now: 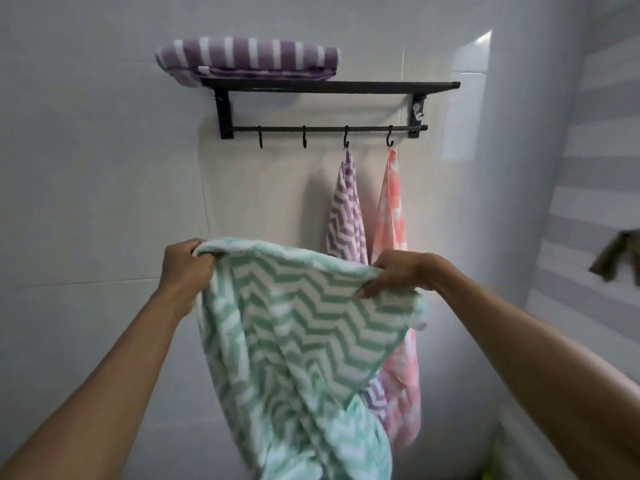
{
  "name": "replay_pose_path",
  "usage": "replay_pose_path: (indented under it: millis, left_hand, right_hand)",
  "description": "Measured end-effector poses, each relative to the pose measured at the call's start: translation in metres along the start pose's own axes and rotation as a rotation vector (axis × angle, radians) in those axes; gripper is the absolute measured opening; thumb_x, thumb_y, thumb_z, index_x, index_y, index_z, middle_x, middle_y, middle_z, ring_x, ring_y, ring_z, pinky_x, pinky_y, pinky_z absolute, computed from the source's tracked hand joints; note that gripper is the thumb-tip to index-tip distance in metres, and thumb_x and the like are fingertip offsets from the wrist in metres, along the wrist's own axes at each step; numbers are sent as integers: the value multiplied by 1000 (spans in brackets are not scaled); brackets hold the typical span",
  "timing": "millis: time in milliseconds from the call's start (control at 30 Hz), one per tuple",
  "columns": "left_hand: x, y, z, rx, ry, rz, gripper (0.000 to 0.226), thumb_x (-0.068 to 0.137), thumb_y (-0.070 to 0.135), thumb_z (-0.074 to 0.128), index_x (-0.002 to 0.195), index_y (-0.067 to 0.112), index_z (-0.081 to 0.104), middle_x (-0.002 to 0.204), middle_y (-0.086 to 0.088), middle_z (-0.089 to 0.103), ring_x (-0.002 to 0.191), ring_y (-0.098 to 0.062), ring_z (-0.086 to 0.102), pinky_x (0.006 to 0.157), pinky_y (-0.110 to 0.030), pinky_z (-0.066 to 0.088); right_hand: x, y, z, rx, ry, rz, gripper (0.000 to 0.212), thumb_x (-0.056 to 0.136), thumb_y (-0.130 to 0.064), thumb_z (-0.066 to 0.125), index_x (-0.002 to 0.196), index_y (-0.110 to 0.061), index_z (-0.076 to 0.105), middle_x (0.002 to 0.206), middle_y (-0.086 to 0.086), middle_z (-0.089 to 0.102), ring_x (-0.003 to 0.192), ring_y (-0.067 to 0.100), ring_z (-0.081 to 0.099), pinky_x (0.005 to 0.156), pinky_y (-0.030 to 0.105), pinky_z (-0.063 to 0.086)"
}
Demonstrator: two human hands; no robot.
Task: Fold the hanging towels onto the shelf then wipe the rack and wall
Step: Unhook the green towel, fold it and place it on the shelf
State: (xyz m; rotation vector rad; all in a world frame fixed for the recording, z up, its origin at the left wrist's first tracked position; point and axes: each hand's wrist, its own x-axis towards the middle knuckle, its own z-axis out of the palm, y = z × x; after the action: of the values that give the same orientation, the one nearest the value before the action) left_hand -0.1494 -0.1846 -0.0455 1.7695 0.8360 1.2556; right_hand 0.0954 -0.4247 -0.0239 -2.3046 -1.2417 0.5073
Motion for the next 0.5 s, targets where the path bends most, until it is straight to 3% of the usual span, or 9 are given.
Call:
replay_pose_path:
  millis: [67,167,233,300,400,500]
  left_hand:
    - [5,-7,-2,6,20,-46,13,84,-4,58,82,-3,70,73,-8,59,70,-19,51,59,-29,39]
    - [0,-10,4,57,-135,-142,11,86,9,69,83,-1,72,72,-6,66,65,-20,59,57,-25,43]
    - [-8,-6,19,44,-317,-181,7,84,11,74,87,5,74,79,-8,75,65,-21,67,58,-25,51]
    - [-18,6,38,-28,-534,-180,19,82,8,77,101,7,72,96,-14,77,80,-25,73,66,-31,58]
    - [-32,33,69,-157,-816,-184,43,77,10,81,117,9,67,108,-13,75,101,-28,72,89,-43,57]
    - [-36,55,96,-212,-796,-72,36,79,13,79,113,7,71,111,-14,74,102,-30,71,93,-46,56]
  right_hand:
    - [-1,17,-5,251,103,6,38,75,-31,88,98,-3,76,94,11,78,90,32,75,84,42,62]
    - [1,15,-11,536,297,-123,25,75,-17,87,94,-6,76,96,19,77,90,38,74,83,52,61]
    - [5,-1,-16,634,353,-228,9,83,-6,79,89,-8,72,87,16,73,74,28,74,65,39,62]
    - [9,-24,-22,626,359,-352,13,87,3,73,89,-10,69,79,7,69,66,16,67,56,26,54]
    - [20,-51,-30,445,304,-457,17,80,7,75,81,-9,70,75,8,67,70,21,64,67,36,54]
    - [27,-55,-39,303,233,-459,21,71,4,85,75,-12,71,76,8,69,70,20,66,68,38,57]
